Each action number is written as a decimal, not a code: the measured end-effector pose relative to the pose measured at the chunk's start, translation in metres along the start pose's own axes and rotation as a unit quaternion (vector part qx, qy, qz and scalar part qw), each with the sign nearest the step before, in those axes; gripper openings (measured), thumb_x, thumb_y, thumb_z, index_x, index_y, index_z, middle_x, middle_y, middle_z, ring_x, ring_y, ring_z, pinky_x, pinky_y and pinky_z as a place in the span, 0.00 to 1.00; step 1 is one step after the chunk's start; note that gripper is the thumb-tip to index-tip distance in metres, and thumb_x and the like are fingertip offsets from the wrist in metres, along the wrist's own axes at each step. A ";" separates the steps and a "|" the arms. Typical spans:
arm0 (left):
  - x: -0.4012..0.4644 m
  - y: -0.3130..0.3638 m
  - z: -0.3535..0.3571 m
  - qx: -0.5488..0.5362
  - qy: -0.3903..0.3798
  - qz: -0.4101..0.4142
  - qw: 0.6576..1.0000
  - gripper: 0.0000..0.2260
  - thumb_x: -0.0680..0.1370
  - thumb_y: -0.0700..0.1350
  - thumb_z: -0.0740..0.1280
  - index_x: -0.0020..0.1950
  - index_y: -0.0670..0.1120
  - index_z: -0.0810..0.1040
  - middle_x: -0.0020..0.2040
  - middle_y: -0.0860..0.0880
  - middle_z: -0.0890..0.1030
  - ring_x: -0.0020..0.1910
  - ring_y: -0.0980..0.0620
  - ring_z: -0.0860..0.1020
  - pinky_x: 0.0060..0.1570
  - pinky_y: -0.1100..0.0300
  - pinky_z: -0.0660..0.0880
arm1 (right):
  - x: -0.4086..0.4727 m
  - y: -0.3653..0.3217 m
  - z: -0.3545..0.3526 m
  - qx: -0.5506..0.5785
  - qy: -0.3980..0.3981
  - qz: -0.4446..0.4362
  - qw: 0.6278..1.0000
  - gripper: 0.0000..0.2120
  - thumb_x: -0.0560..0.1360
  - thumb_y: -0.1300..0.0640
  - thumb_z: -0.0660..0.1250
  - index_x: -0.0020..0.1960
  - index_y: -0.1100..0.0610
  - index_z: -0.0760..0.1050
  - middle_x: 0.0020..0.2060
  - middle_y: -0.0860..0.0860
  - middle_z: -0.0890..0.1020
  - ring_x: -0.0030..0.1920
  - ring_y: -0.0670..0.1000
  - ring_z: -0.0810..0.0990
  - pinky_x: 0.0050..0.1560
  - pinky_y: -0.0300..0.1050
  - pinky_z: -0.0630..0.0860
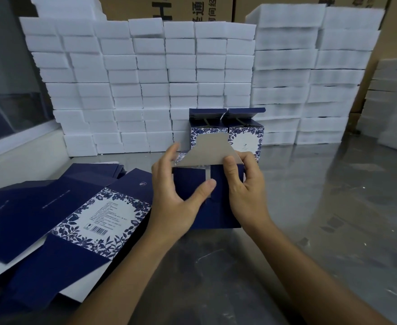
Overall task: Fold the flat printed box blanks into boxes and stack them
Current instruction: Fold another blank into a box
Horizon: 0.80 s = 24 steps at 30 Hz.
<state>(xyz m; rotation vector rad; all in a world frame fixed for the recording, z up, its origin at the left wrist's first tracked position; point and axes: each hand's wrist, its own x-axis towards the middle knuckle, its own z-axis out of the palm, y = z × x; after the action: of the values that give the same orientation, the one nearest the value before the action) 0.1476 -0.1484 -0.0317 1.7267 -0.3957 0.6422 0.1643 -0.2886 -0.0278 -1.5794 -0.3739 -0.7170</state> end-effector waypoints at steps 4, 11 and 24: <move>0.006 -0.006 -0.004 0.010 0.097 -0.014 0.995 0.20 0.66 0.62 0.71 0.51 0.59 0.65 0.48 0.57 0.73 0.44 0.64 0.75 0.44 0.68 0.73 | 0.002 -0.001 0.001 0.040 0.009 0.006 0.999 0.11 0.78 0.44 0.61 0.45 0.51 0.72 0.35 0.37 0.79 0.37 0.37 0.77 0.39 0.32 0.73; 0.007 -0.007 -0.014 0.171 0.092 0.103 0.976 0.17 0.82 0.52 0.58 0.35 0.49 0.61 0.27 0.55 0.63 0.27 0.53 0.63 0.28 0.58 0.62 | 0.002 -0.004 0.003 0.026 0.016 0.005 1.000 0.12 0.78 0.43 0.60 0.42 0.50 0.70 0.33 0.35 0.76 0.35 0.37 0.74 0.38 0.30 0.69; 0.004 -0.005 -0.017 0.256 0.074 0.140 0.954 0.15 0.82 0.48 0.57 0.37 0.45 0.63 0.28 0.55 0.62 0.26 0.47 0.64 0.27 0.58 0.59 | 0.001 -0.005 0.005 0.015 0.050 0.011 0.999 0.14 0.82 0.50 0.60 0.39 0.51 0.66 0.29 0.36 0.72 0.31 0.38 0.69 0.35 0.31 0.67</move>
<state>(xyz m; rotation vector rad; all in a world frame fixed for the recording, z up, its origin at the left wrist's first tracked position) 0.1504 -0.1304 -0.0305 2.1119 -0.3935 1.1516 0.1631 -0.2836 -0.0236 -1.5100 -0.2924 -0.7672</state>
